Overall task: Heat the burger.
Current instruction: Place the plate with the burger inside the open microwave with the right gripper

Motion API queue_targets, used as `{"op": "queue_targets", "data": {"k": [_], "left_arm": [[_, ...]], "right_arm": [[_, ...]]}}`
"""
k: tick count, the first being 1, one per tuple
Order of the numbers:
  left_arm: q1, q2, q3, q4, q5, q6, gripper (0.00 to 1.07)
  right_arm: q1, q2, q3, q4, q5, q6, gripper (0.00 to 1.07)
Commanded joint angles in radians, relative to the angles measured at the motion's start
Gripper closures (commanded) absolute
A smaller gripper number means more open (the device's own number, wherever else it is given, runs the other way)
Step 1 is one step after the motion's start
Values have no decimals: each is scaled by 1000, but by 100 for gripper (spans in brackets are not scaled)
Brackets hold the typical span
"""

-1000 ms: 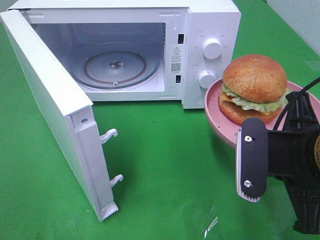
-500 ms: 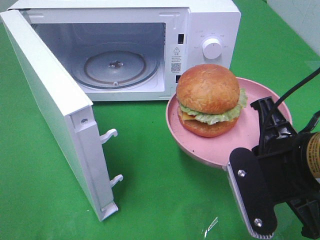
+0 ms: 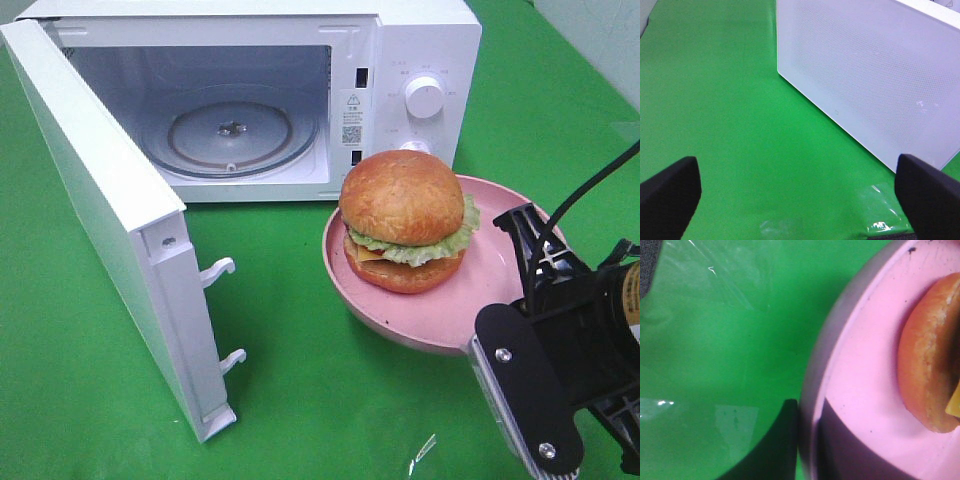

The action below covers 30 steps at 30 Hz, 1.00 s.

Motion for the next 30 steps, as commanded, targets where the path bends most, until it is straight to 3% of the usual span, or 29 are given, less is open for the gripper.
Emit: {"op": "queue_targets", "data": {"k": [1, 16, 30], "left_arm": [[-5, -15, 1, -5, -11, -2, 9], [-5, -15, 1, -5, -11, -2, 9], [-5, -15, 1, -5, -11, -2, 9]], "right_arm": [[-56, -7, -7, 126, -81, -227, 107], [-214, -7, -9, 545, -101, -759, 107], [-221, 18, -91, 461, -70, -717, 107]]}}
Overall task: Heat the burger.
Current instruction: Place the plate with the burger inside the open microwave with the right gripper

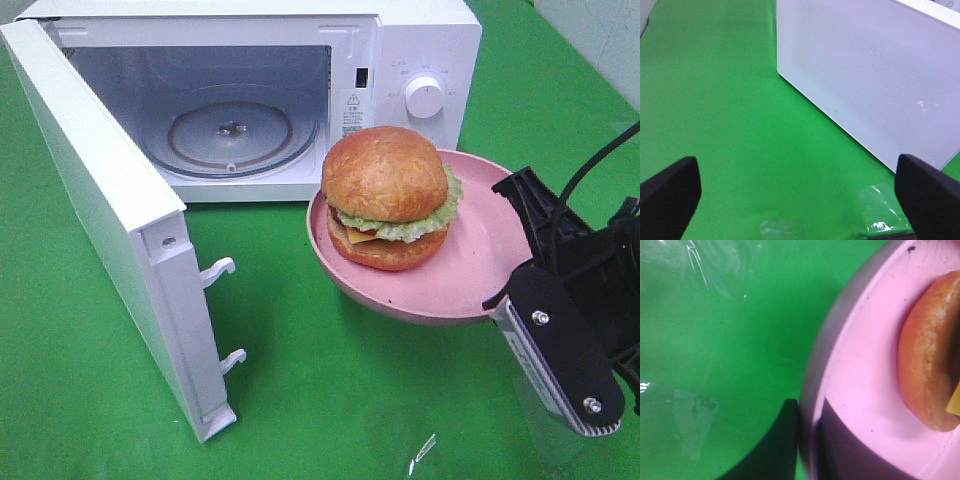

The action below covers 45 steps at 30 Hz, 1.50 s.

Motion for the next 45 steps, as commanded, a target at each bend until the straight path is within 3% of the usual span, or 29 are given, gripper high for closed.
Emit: {"op": "queue_targets", "data": {"k": [1, 9, 14, 28, 45], "left_arm": [[-5, -15, 1, -5, -11, -2, 9], [-5, -15, 1, -5, -11, -2, 9], [-5, -15, 1, -5, -11, -2, 9], [-5, -15, 1, -5, -11, -2, 9], [-5, -15, 1, -5, -11, -2, 9]], "right_arm": [[-3, 8, -31, 2, -41, 10, 107], [5, 72, -87, 12, -36, 10, 107], [67, 128, -138, 12, -37, 10, 107], [124, 229, -224, 15, -43, 10, 107], [160, 418, -408, 44, -74, 10, 107]]}}
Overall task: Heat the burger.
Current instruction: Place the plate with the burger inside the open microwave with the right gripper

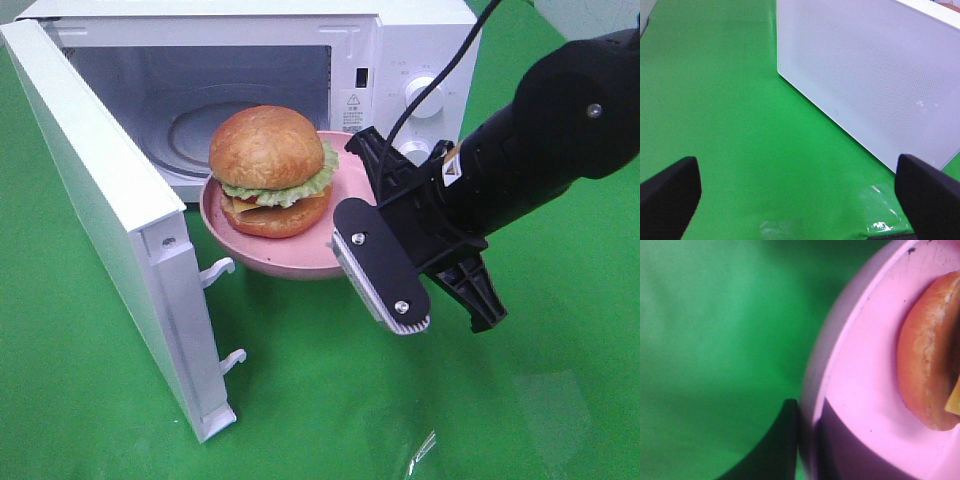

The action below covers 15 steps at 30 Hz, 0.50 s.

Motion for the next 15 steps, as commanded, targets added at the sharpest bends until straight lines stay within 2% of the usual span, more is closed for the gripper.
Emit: {"op": "queue_targets", "data": {"k": [1, 15], "left_arm": [[-5, -15, 1, -5, -11, -2, 9], [-5, -15, 1, -5, -11, -2, 9]], "right_arm": [[12, 16, -43, 16, -70, 0, 107], [12, 146, -187, 33, -83, 43, 107]]}}
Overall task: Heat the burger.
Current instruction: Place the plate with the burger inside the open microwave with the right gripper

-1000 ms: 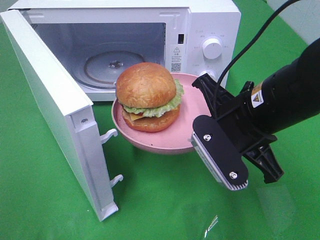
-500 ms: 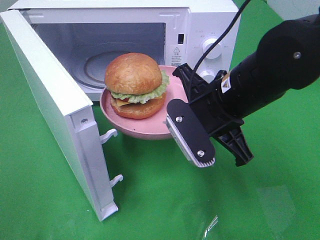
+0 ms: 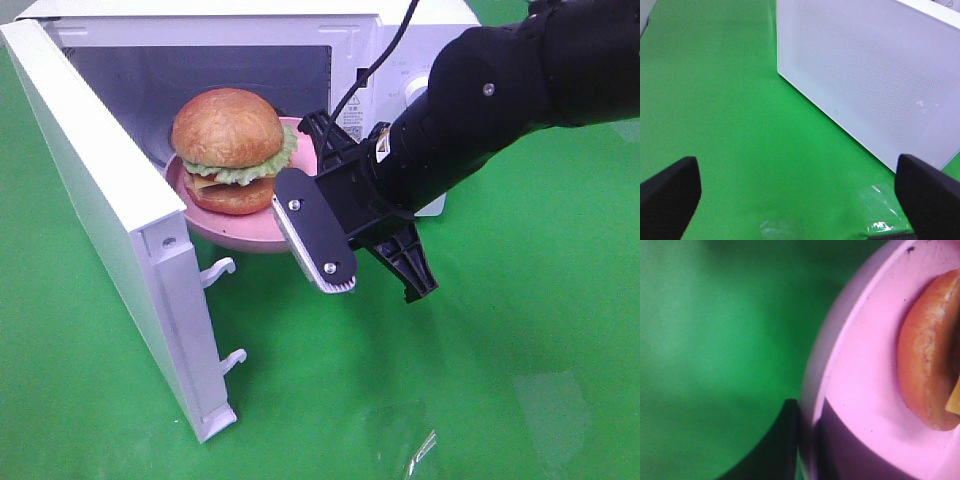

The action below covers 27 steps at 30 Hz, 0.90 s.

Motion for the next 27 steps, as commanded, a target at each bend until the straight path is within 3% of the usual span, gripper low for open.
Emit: {"op": "queue_targets", "data": {"k": [1, 27], "left_arm": [[-5, -15, 1, -5, -11, -2, 9], [-5, -15, 1, -5, -11, -2, 9]], "right_arm": [[0, -3, -26, 8, -62, 12, 107], [-4, 192, -287, -123, -32, 185, 107]]}}
